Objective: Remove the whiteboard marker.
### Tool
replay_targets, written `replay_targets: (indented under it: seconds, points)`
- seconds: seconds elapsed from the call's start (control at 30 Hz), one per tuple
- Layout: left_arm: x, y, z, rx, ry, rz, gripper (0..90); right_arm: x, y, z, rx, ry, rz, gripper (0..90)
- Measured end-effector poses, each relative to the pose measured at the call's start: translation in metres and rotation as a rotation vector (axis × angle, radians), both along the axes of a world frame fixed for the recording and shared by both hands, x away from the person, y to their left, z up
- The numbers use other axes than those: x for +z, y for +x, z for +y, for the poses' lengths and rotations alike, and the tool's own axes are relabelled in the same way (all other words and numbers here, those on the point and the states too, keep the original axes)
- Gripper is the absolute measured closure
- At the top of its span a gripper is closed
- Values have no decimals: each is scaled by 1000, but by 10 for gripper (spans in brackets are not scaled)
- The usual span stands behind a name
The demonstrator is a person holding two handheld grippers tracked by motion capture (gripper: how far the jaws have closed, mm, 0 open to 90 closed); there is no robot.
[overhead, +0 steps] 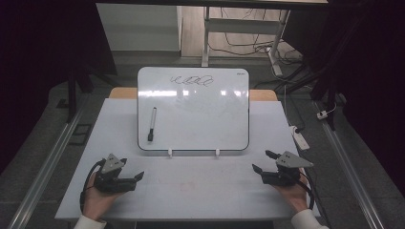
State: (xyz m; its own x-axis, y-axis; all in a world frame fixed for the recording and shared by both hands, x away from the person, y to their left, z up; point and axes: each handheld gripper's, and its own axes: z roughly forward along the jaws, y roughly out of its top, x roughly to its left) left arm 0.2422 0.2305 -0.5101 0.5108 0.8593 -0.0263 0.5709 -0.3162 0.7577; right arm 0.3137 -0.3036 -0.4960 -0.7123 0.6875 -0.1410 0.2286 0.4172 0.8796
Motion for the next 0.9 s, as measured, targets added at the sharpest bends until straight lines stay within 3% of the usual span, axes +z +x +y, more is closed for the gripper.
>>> replay_targets:
  seconds: [0.4,0.5,0.63,0.8,0.9]
  points:
    - [2,-2,-2,15,13,-4,184,-2,-2,2,-1,-31,-5,260]
    - [11,-1,-5,12,6,-16,184,1,-3,2,-8,-41,-27,263]
    - [28,3,-13,11,52,-48,190,2,-5,2,-8,-37,-33,266]
    - [49,21,-20,24,70,-78,197,0,-7,2,-8,-41,-32,272]
    - [62,42,-28,27,91,-84,202,-1,-7,1,-12,-47,-28,273]
